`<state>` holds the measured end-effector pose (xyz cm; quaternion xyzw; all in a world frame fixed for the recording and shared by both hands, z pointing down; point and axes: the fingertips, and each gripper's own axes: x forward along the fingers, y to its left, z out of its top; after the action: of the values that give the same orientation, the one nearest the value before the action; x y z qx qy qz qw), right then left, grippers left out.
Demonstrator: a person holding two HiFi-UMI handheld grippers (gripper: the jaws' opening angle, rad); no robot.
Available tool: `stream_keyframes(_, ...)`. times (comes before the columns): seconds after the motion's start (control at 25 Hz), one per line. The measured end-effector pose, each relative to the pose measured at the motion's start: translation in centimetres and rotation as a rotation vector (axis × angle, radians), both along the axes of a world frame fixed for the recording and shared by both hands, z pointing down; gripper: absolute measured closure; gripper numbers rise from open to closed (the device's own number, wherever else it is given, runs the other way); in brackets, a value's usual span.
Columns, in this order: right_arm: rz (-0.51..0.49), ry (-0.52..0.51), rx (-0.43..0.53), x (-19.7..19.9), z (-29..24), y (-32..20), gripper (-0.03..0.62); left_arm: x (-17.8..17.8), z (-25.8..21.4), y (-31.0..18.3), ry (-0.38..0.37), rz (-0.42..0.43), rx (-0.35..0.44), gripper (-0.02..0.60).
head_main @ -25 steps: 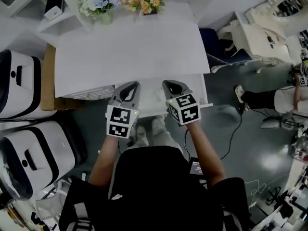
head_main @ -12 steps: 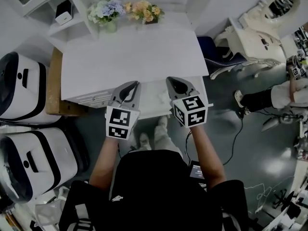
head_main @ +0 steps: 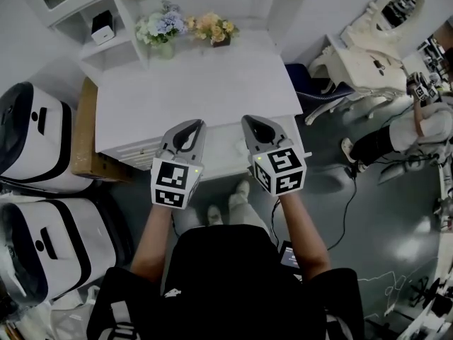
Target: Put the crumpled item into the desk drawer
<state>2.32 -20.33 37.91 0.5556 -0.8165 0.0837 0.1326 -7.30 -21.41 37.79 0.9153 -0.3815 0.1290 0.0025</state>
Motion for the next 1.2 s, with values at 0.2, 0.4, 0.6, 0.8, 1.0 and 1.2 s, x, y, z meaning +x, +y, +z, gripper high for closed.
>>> stream_keyframes(0.2, 0.005, 0.009, 0.043, -0.3, -2.0, 1.1, 0.599, 0.1, -1.4, 0.9, 0.015, 0.017, 0.029, 0.571)
stream_keyframes(0.4, 0.01, 0.003, 0.092, -0.1, -4.4, 1.4, 0.599, 0.6, -2.9, 1.5, 0.01, 0.04, 0.065, 0.571)
stream_keyframes(0.6, 0.005, 0.002, 0.125, 0.2, -5.9, 2.6, 0.599, 1.2, -4.7, 3.0, 0.016, 0.051, 0.1, 0.571)
stream_keyframes(0.8, -0.004, -0.009, 0.137, 0.8, -6.7, 4.8, 0.599, 1.8, -5.9, 5.0, 0.026, 0.041, 0.117, 0.571)
stream_keyframes(1.0, -0.014, -0.013, 0.135, 1.7, -7.3, 7.4, 0.599, 2.6, -6.8, 7.5, 0.026, 0.032, 0.122, 0.571)
stream_keyframes(1.2, -0.024, -0.014, 0.141, 2.0, -7.6, 10.3, 0.599, 3.3, -6.8, 10.3, 0.028, 0.025, 0.123, 0.571)
